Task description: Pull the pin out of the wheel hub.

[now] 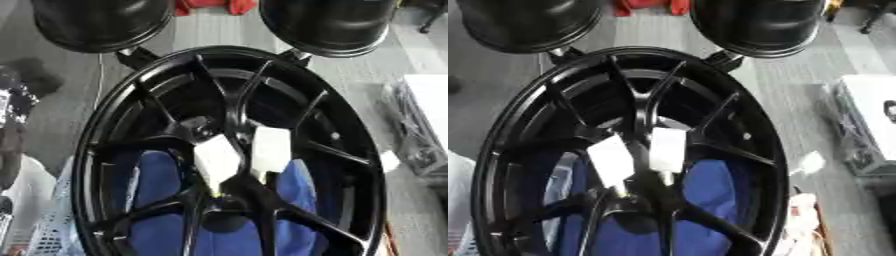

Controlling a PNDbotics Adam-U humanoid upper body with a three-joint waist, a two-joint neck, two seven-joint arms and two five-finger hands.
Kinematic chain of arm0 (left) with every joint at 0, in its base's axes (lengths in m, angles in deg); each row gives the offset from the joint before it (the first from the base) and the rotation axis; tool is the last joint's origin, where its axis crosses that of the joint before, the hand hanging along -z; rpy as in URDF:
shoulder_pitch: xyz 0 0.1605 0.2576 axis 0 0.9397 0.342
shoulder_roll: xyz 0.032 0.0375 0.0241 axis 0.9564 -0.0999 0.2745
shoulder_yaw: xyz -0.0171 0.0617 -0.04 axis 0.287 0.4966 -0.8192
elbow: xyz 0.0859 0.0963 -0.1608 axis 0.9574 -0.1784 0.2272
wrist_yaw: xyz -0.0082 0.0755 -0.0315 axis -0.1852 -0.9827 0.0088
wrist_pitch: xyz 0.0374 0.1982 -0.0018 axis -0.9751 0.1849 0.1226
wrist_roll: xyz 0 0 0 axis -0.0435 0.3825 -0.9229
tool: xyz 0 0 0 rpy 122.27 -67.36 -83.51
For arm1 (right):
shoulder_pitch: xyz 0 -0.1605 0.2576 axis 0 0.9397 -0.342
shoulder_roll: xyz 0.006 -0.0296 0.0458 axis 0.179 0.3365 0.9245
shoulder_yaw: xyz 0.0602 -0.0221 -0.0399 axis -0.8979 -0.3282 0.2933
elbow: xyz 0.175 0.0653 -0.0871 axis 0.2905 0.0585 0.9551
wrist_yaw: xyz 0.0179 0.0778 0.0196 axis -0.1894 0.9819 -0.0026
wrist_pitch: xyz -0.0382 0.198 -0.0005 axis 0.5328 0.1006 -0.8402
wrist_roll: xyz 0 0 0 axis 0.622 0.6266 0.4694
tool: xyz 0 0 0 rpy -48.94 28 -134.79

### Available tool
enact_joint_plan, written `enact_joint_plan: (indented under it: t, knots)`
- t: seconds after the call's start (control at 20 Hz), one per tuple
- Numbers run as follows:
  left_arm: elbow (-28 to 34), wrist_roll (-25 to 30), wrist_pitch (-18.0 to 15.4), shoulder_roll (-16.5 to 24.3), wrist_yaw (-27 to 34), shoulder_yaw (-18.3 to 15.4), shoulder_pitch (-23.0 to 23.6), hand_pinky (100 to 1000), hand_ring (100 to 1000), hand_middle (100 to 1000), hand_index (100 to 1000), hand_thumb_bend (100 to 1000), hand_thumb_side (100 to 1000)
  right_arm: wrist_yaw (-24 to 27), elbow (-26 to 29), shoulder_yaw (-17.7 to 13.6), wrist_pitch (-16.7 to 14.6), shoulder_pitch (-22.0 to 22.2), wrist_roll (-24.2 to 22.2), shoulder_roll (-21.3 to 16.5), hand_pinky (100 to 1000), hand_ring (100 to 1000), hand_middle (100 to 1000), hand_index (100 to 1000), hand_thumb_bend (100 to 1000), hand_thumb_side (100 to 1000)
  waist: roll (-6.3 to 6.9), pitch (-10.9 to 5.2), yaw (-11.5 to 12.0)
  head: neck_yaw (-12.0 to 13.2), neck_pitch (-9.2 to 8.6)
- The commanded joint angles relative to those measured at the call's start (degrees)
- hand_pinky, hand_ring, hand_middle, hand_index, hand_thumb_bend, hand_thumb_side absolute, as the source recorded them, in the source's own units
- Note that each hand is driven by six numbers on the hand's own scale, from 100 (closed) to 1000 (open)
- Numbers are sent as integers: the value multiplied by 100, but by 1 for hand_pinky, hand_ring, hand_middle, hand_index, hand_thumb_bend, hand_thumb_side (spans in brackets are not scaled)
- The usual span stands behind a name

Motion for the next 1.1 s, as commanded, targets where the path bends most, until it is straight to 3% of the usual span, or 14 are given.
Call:
enact_joint_plan:
  t: [0.05,0.2,0.35,0.4,0.45,0.5,0.65,0.7,1.0,1.1]
  knots:
    - [113,-24,-2,73,-28,-44,-53,837,720,631,769,100,732,-42,74,-146,1726,-42,1851,-113,721,858,869,781,368,100,6,-152,-15,8,-60]
    - [113,-20,-35,172,-107,-43,-105,836,720,631,770,100,711,-107,233,-202,1726,-79,2041,-100,679,833,840,742,338,100,13,-164,-20,7,-43]
    - [113,0,-199,478,-410,-10,-307,836,722,635,774,100,674,-254,572,-298,1726,-101,2238,-86,626,801,811,704,240,100,41,-191,-25,13,-10]
    - [113,11,-286,627,-545,14,-427,836,724,638,775,100,648,-358,723,-350,1726,-113,2255,-80,599,781,795,688,160,123,56,-206,-25,7,5]
    - [113,19,-364,747,-675,40,-524,835,724,639,775,100,644,-460,869,-395,1726,-113,2263,-62,595,777,792,684,139,139,65,-214,-24,1,13]
    - [113,31,-453,888,-800,75,-649,835,728,646,778,100,617,-550,1021,-429,1726,-121,2267,-47,577,766,783,671,100,218,76,-227,-22,-5,23]
    - [113,105,-728,1379,-1104,232,-1058,834,732,653,781,100,591,-839,1276,-459,1726,-211,2270,-22,564,755,770,656,100,338,103,-253,-6,-26,48]
    - [113,154,-790,1525,-1163,301,-1174,833,734,656,784,100,578,-936,1293,-441,1726,-263,2270,-24,556,745,761,646,100,422,113,-259,0,-34,57]
    - [113,706,-1009,2219,-1191,770,-1816,829,739,667,787,100,474,-1329,1310,-221,1468,-485,2271,-12,556,733,746,635,100,462,143,-282,24,-65,80]
    - [113,894,-1091,2370,-1153,900,-2013,830,741,670,788,100,449,-1414,1310,-150,1337,-536,2271,-3,557,729,744,635,100,430,147,-286,29,-72,86]
